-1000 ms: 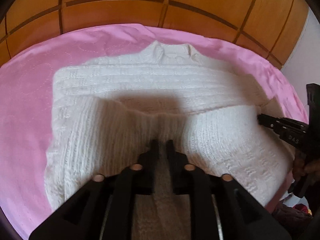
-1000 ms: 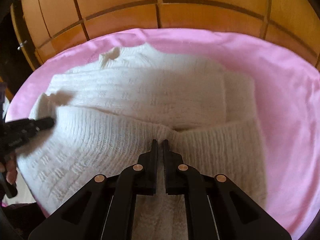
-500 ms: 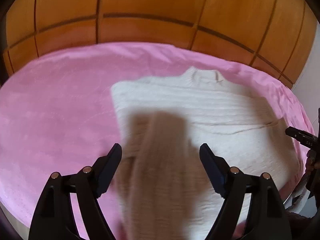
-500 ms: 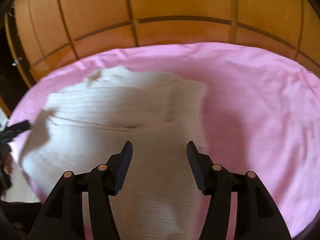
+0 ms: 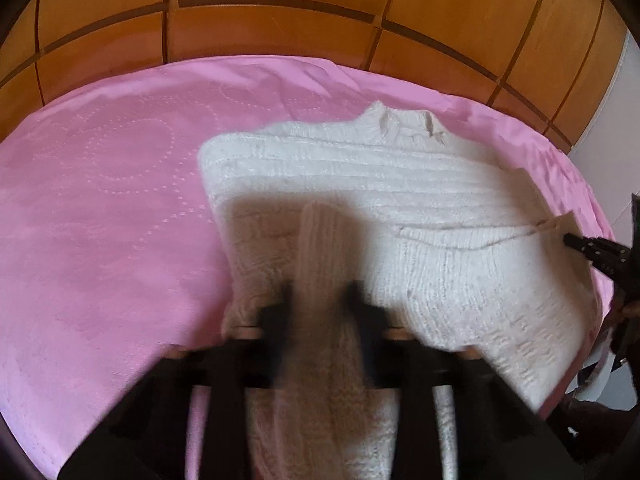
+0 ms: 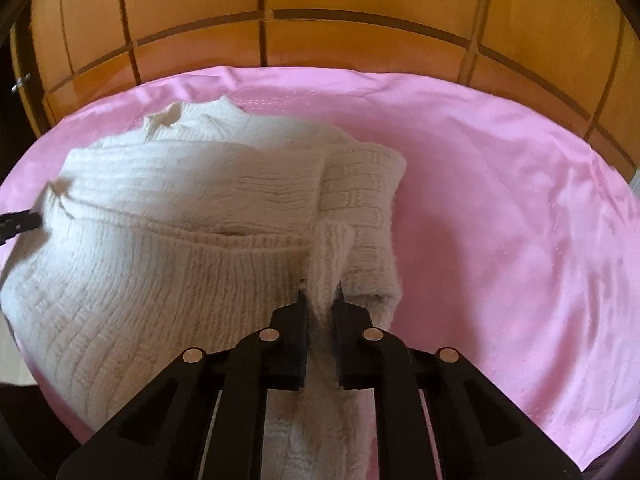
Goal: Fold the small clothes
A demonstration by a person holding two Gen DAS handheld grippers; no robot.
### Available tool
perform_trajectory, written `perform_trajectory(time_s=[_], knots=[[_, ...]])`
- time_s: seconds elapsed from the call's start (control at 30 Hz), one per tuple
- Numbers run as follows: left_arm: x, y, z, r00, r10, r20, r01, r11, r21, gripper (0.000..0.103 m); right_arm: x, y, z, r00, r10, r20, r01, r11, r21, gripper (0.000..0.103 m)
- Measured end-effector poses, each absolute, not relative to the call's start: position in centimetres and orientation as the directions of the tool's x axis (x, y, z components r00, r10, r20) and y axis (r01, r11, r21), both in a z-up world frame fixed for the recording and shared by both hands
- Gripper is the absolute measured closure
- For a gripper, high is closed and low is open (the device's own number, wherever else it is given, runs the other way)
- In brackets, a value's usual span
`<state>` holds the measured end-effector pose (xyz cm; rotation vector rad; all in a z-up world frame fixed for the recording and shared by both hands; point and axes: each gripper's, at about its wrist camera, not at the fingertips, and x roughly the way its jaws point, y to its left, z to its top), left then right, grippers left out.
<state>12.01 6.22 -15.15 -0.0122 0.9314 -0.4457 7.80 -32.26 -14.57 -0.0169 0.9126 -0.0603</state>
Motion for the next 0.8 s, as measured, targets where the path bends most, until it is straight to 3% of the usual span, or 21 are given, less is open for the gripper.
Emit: perform_trajectory(time_s=[0.37,0.6,0.8], knots=[[10.5,8.7,-8.4,0.629,-0.406,-0.663,0.357,0.908,-0.218,0.098,6.3,-34.0,-7.2,0.721,-0.02,-0.692,0.076,0.996,0.05,0.097],[18.6,8.3,-6.8,0.659,-0.382,-0.648,0.272,0.924,-0.268,0.098,15.3,-34.9,-6.9,0.739,-0.054,-0.672,0.155,0.984,0.092,0.098],[25.7,6.1,-8.9,0.65,-0.301,-0.697,0.204,0.953,-0.222,0.098,23.4,-35.1,-8.3,0.717,-0.126,-0.685,0.205,0.978,0.035,0.098]])
